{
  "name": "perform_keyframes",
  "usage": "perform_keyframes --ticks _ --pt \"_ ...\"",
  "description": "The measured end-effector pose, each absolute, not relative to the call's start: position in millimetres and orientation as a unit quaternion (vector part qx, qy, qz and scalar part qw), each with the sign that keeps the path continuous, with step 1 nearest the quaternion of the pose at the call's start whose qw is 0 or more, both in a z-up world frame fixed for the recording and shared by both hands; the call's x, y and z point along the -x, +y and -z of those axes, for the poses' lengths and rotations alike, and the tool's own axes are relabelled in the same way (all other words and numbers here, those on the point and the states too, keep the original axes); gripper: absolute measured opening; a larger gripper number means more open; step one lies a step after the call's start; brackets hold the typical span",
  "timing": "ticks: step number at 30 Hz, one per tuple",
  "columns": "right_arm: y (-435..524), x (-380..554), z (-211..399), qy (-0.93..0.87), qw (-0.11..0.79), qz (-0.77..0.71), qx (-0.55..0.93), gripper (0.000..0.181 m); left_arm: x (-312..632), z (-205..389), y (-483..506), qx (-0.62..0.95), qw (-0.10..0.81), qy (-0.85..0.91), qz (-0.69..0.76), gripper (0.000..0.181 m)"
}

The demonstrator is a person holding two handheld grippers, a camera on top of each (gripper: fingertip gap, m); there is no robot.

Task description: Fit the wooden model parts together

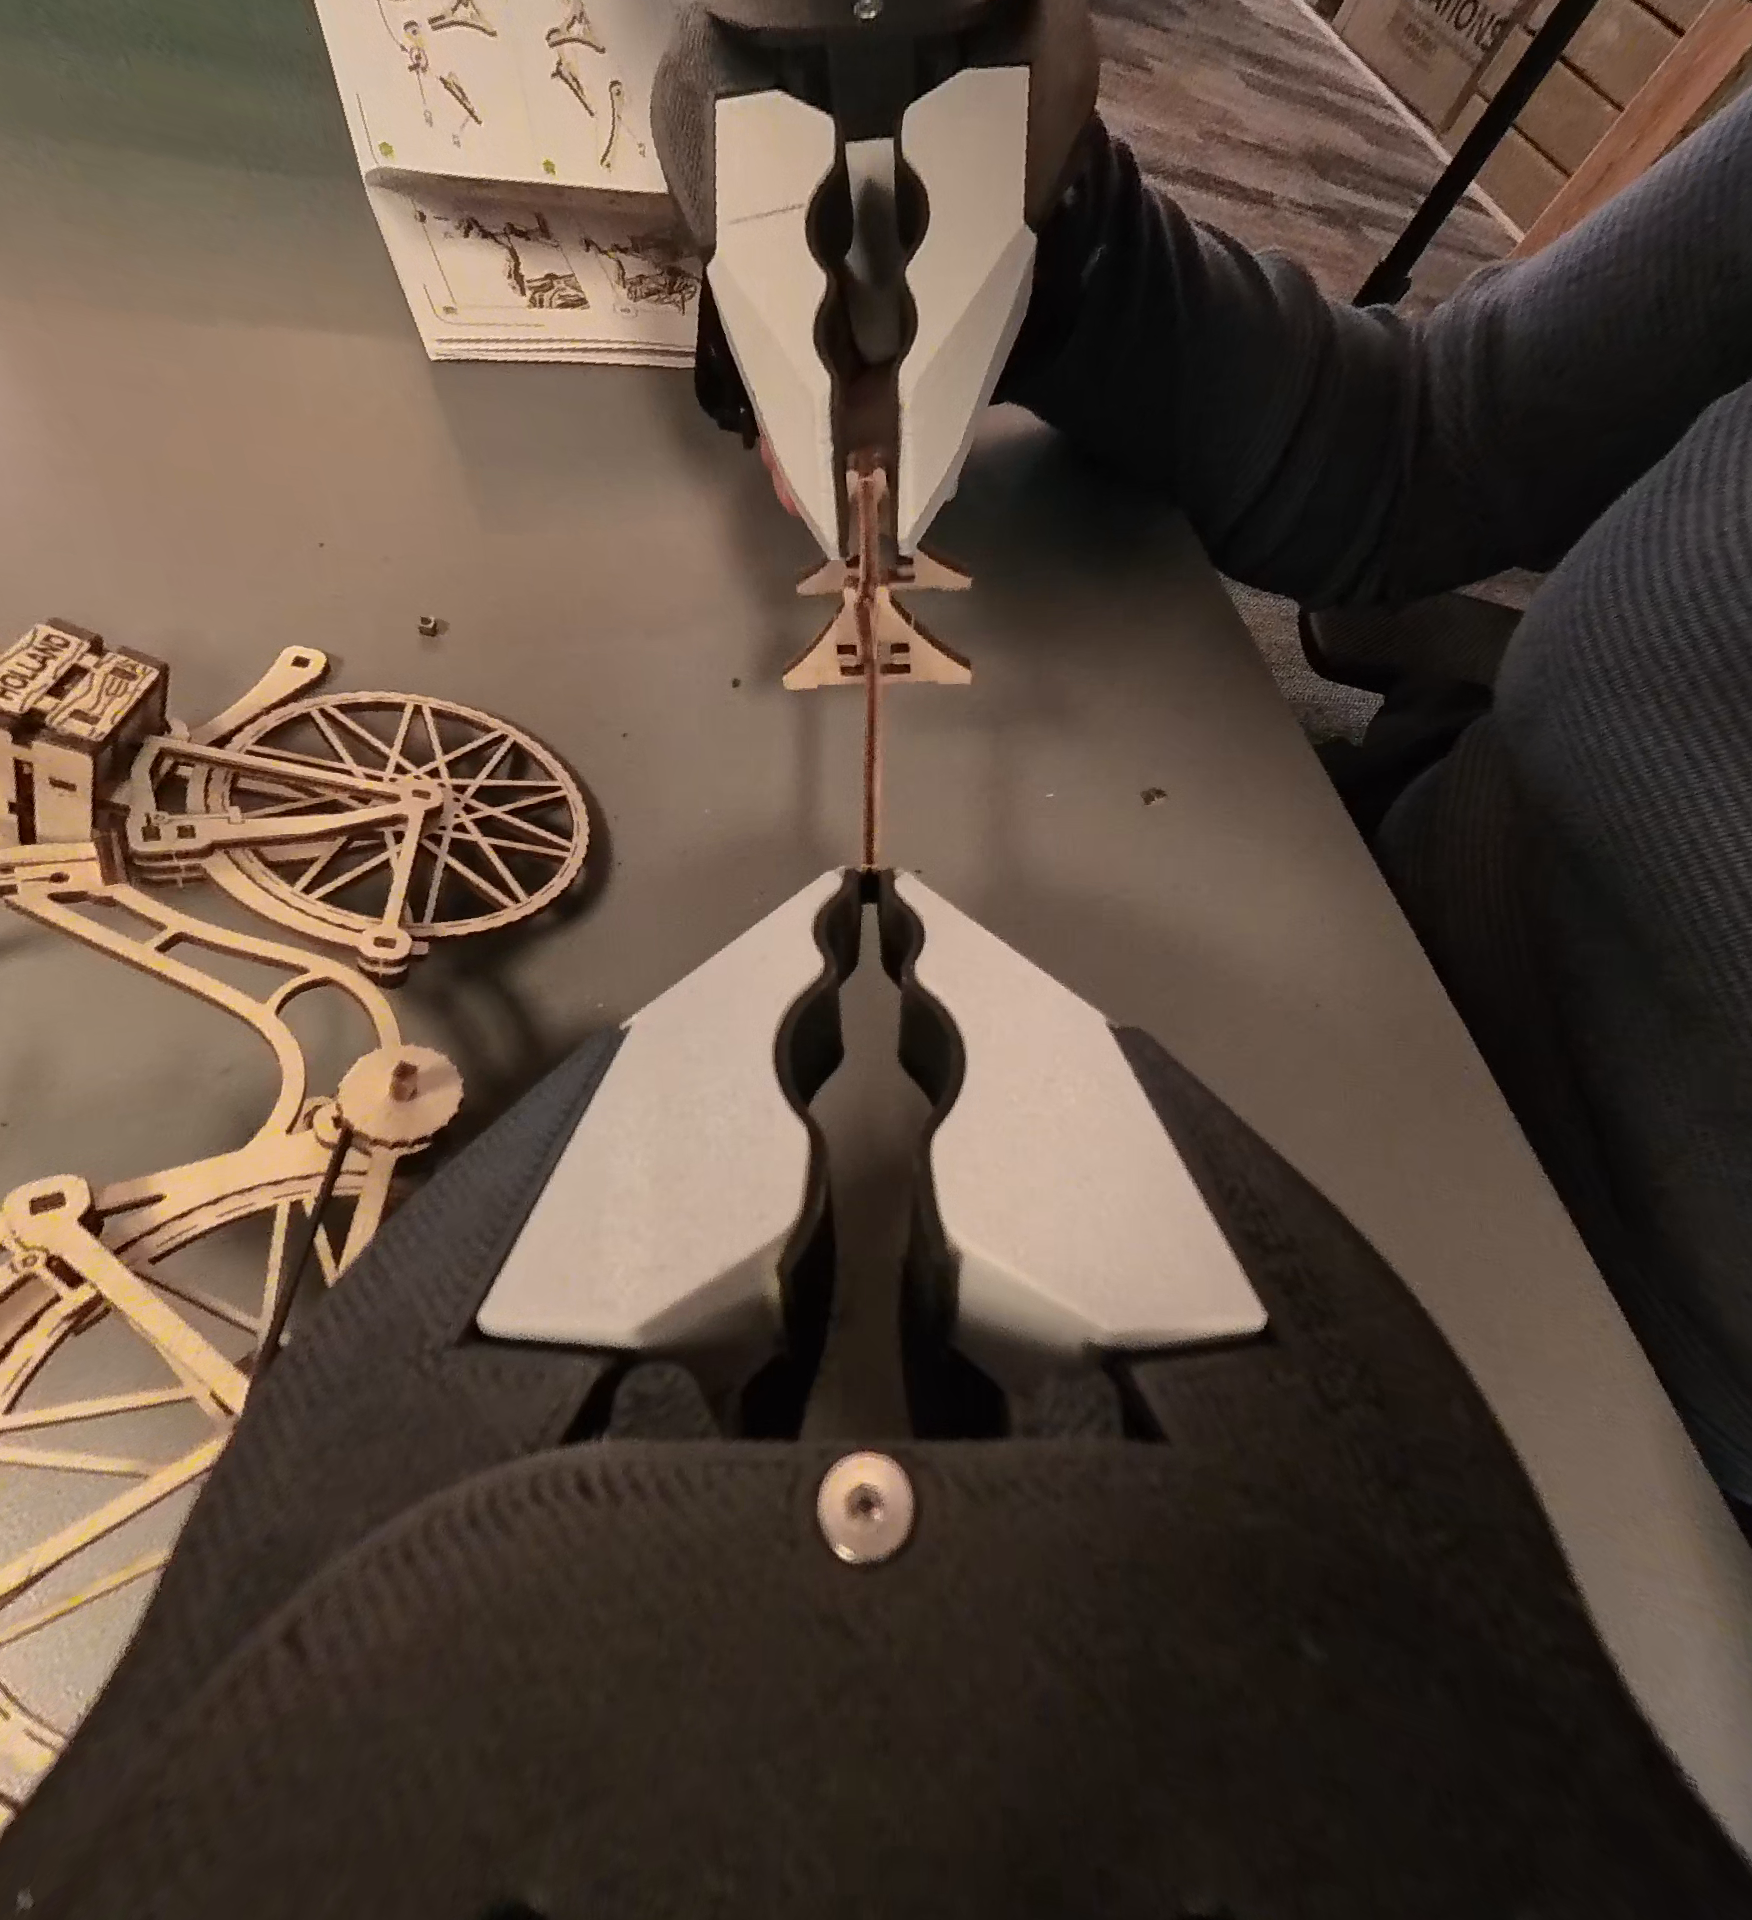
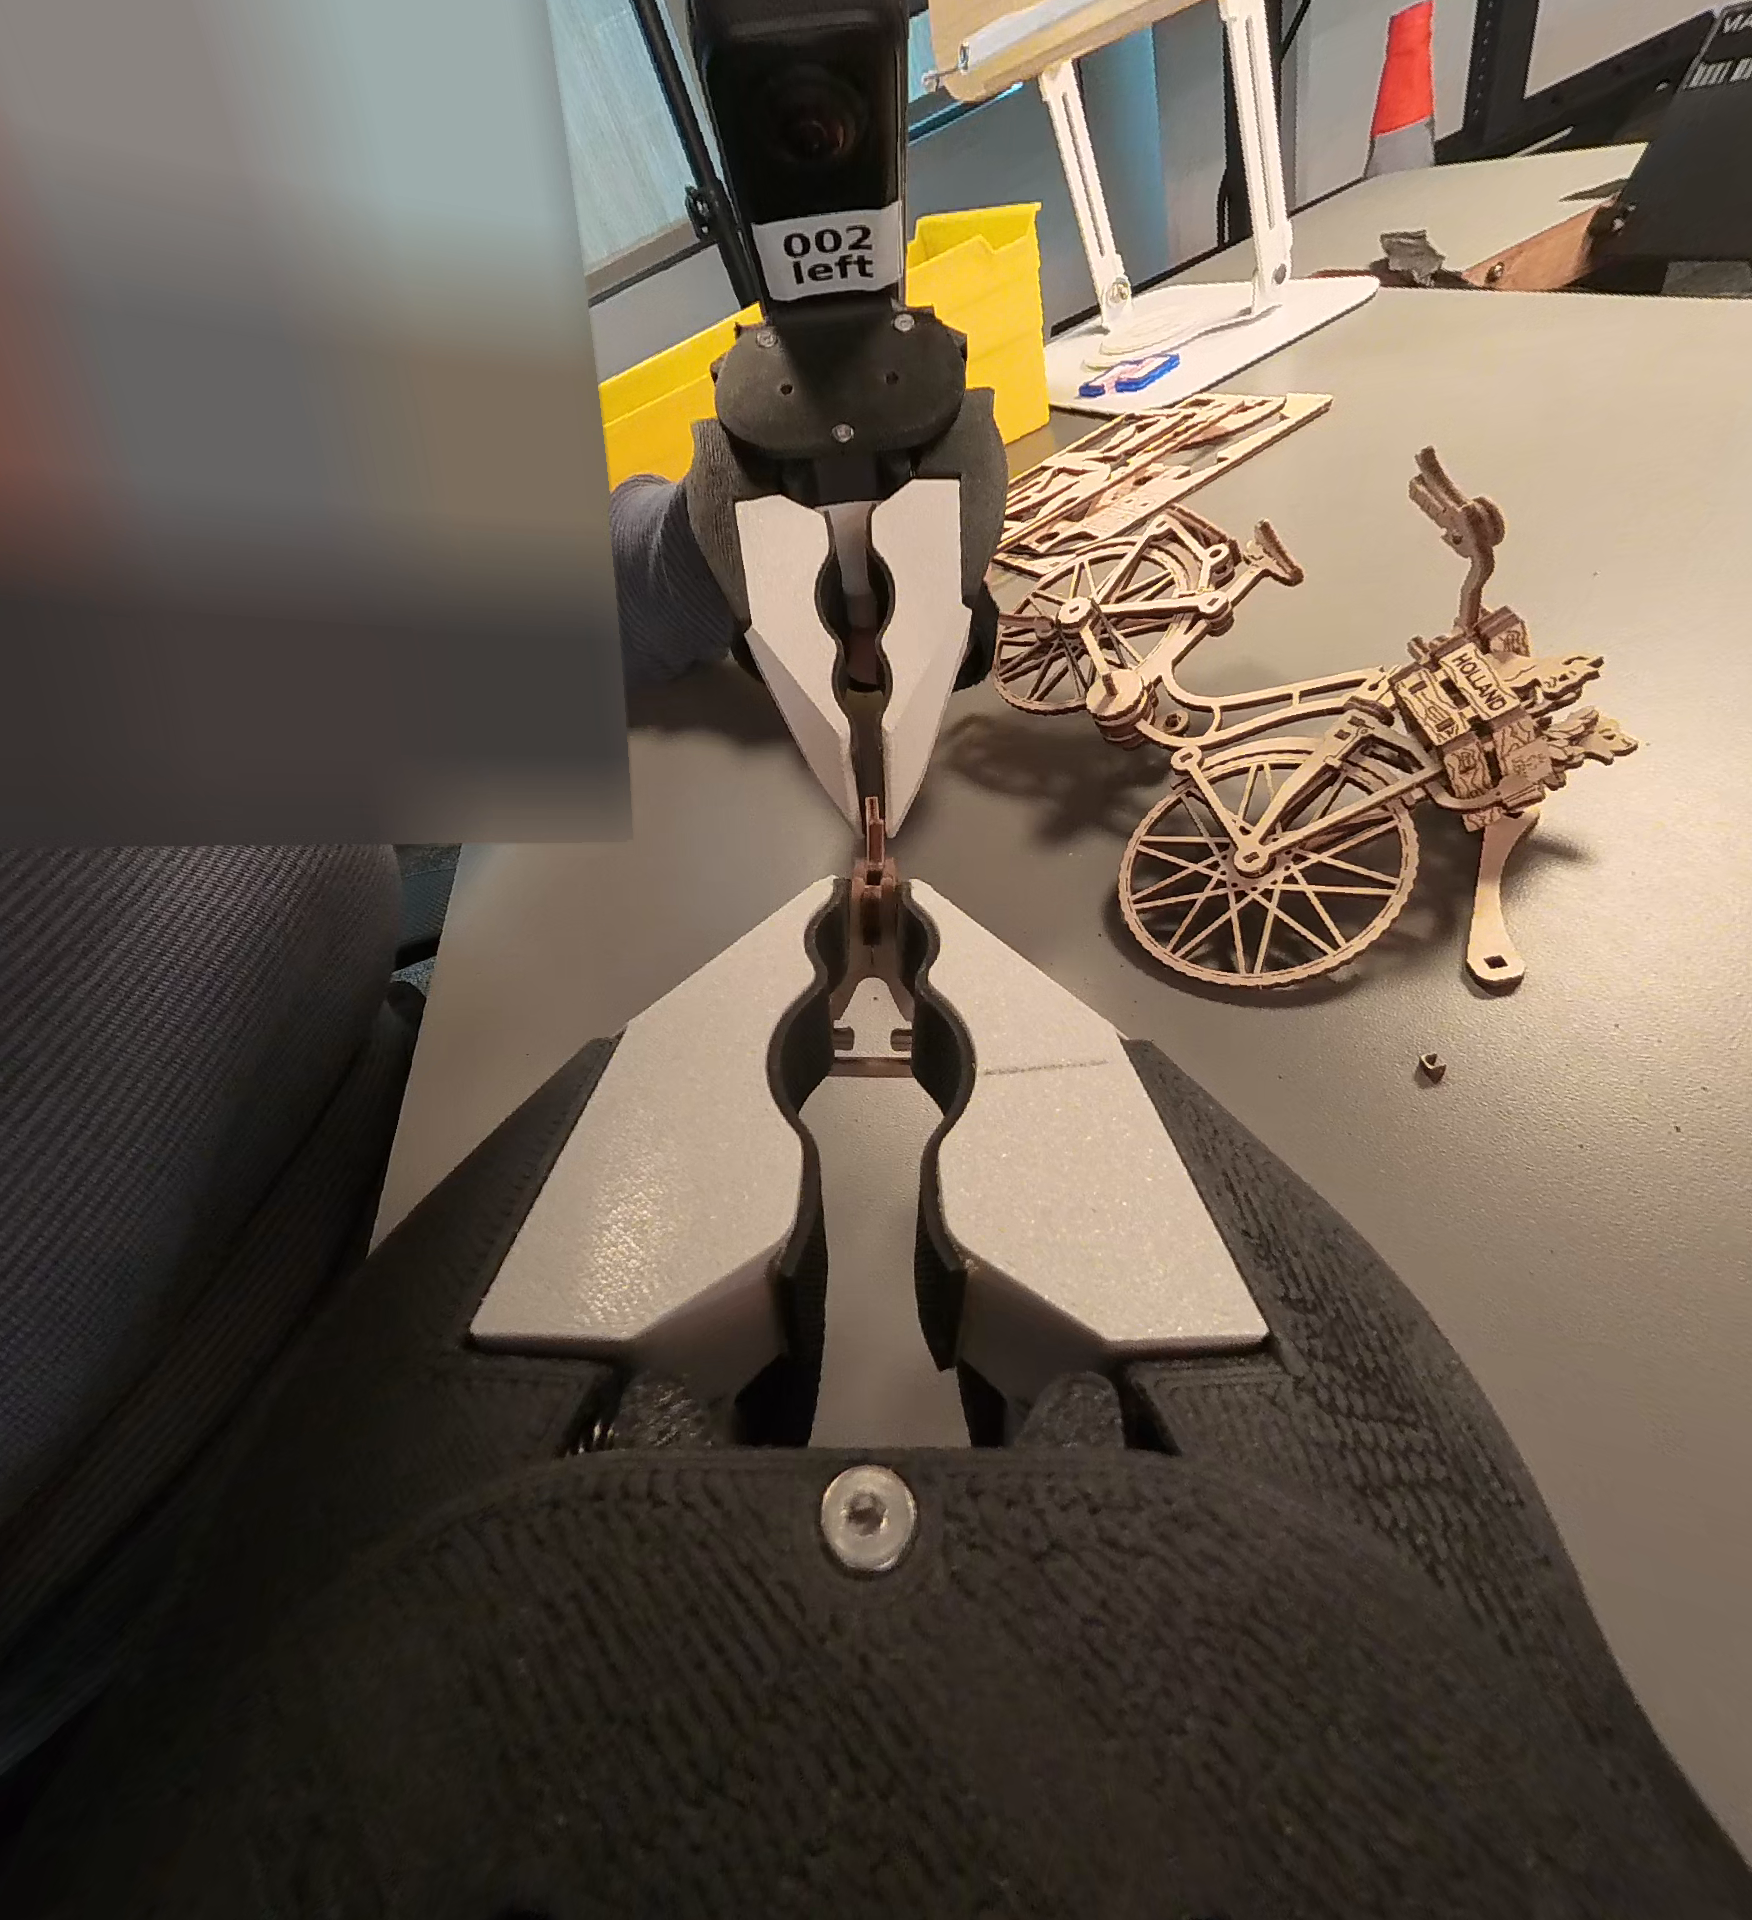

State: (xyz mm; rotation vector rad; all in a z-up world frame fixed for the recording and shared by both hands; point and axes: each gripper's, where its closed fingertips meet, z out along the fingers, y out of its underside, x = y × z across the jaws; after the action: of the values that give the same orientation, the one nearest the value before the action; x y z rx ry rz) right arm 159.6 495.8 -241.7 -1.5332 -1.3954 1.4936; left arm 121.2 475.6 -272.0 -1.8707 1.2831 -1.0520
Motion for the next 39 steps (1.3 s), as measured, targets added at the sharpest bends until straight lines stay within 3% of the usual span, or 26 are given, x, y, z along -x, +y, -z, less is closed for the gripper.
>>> perform_keyframes --ticks 26,34,39 --pt "496.7 -170.6 285.7 -0.626 0.292 -0.396 0.605 0.006 -128.2 296.7 477.0 0.73 0.309 0.515 0.326 0.002" --pt "495.0 -172.2 286.8 -0.636 0.298 -0.386 0.598 0.026 -128.1 296.5 477.4 0.728 0.313 0.516 0.324 0.002" --pt "494.4 -169.8 285.8 -0.643 0.308 -0.38 0.589 0.018 -128.2 298.1 478.1 0.727 0.318 0.522 0.312 0.002"
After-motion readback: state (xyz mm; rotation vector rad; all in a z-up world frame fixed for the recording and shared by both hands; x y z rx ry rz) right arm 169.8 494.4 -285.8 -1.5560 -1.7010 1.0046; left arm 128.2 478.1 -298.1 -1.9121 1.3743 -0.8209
